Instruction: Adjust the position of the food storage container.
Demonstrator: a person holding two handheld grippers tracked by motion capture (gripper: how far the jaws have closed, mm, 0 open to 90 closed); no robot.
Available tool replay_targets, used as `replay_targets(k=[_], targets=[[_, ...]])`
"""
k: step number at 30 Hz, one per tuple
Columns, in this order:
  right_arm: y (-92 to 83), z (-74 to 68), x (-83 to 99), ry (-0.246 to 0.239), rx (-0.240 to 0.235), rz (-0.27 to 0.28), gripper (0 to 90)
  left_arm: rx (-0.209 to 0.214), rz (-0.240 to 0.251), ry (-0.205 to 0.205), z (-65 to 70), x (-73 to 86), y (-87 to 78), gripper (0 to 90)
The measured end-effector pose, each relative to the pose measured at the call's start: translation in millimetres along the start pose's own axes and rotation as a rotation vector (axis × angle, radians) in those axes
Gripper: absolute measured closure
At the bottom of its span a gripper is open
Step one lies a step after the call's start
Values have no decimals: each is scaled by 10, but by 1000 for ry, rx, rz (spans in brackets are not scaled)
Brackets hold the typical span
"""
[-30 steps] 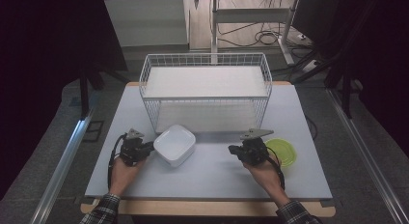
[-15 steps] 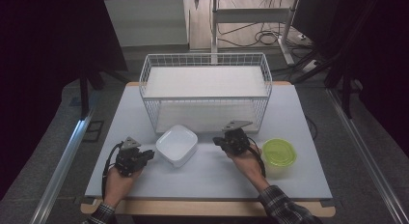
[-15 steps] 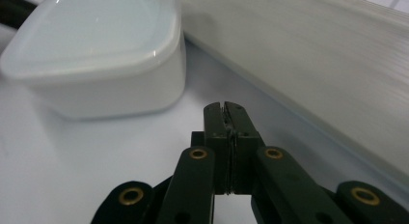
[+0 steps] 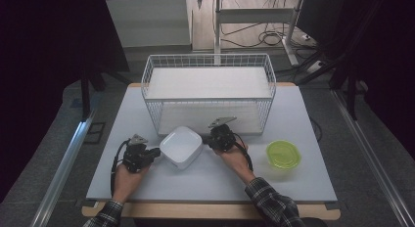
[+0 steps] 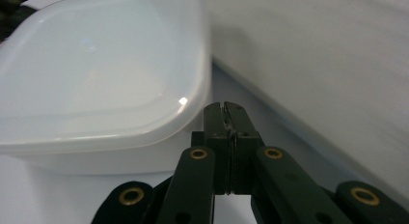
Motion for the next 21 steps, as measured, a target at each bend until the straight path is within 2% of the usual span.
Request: replay_targets(k=[2,4,6,8,10,11,12,14,16,18,20,21], targets=[[-49,-11,26,5,7,-4,894,-17,2,4,-5,-29,32,853],[-75,-11,45,14,2,-8,894,-13,7,3,2,-51,56,853],[-132,-13,95,44,-19,-20,895,-13,6,7,20,-67,79,853],[-216,-13,140,43,-33,-23,894,-12,-1,15,50,-77,73,845],[-229,-11,130,46,-27,-19,894,-11,1,14,62,-78,56,837],[-240,7,108,38,-7,-13,894,-7,4,10,75,-75,30,837],[-243,30,48,42,-8,12,894,-6,5,11,89,-64,-4,836],[-239,36,26,39,-10,17,893,6,7,14,138,-13,-68,835],[-225,33,2,14,-14,25,893,34,7,2,192,61,-121,837],[-232,14,13,20,-25,20,894,62,3,-6,230,84,-114,838],[-242,5,24,26,-33,17,894,66,3,-5,236,70,-94,838],[-272,-23,50,34,-38,12,895,52,-10,3,246,44,-44,847]])
Point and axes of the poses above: each handheld gripper's, and its own axes: y roughly forward along the jaws, x roughly out of its underside, z roughly to its right, the point moved 5 cm from there along y, roughly forward along the jaws, and after that the axes turned 14 degrees about x, right-handed, at the moved point
